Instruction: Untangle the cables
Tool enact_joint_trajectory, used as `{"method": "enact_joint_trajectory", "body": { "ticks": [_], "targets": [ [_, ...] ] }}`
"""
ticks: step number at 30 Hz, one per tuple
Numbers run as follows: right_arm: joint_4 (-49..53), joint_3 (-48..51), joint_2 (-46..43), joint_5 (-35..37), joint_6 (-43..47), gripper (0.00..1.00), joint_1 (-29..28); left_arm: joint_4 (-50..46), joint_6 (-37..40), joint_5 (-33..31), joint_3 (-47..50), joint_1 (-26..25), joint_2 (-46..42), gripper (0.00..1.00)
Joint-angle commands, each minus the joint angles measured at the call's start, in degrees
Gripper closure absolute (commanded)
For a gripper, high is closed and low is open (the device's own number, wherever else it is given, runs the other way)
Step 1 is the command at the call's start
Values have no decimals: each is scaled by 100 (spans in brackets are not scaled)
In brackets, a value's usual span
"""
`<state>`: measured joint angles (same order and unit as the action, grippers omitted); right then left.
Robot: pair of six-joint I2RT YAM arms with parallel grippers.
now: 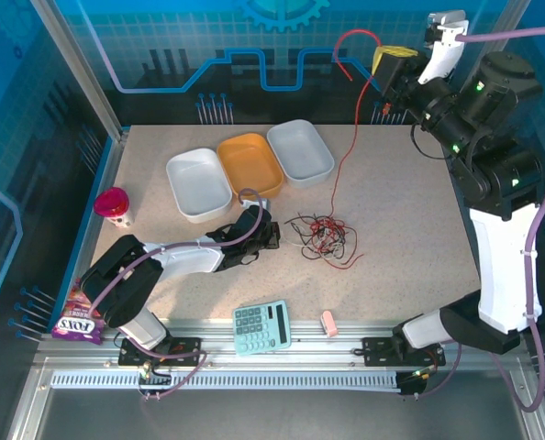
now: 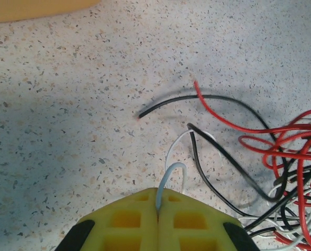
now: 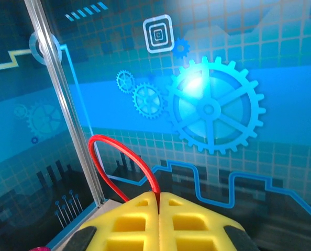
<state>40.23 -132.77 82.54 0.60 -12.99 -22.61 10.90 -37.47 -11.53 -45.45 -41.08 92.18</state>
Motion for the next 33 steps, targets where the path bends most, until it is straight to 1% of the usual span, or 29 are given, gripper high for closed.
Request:
{"method": "enact_joint_trajectory", "body": {
  "ticks": [1,4,9,13,15,17,23,24,26,28,30,32,33],
  "targets": [
    [-375,-20,-24,-61,125,100,-90,97,-62,100,107,20,-90,100],
    [-313,602,-245,2,122,100,-99,72,-44,90,120,17,-134,100],
    [-441,2176,-1033,411,-7,100,-138,13,21,50,99,21,-215,100],
    [-532,3529,-1746,1062,-107,100,-147,35,17,95,64,21,-175,100],
    [-518,4029,-1951,1442,-72,100,-145,34,12,120,47,21,-148,100],
    [-336,4259,-2012,1859,25,100,-147,21,4,138,32,14,-131,100],
    [188,4087,-1888,3239,372,100,-147,25,-62,125,66,20,-161,100],
    [248,4058,-1871,3429,383,100,-146,40,-90,125,93,13,-173,98],
    [323,3995,-1865,3830,435,100,-139,125,-99,173,124,21,-199,88],
    [353,3891,-1884,4018,490,100,-138,238,40,287,129,7,-238,79],
    [373,3741,-1914,4019,547,100,-134,386,337,381,116,-38,-330,67],
    [355,3658,-1990,3865,557,100,-143,621,758,508,85,-109,-432,52],
    [338,3645,-2025,3781,548,100,-146,664,938,560,29,-144,-471,47]
  ]
}}
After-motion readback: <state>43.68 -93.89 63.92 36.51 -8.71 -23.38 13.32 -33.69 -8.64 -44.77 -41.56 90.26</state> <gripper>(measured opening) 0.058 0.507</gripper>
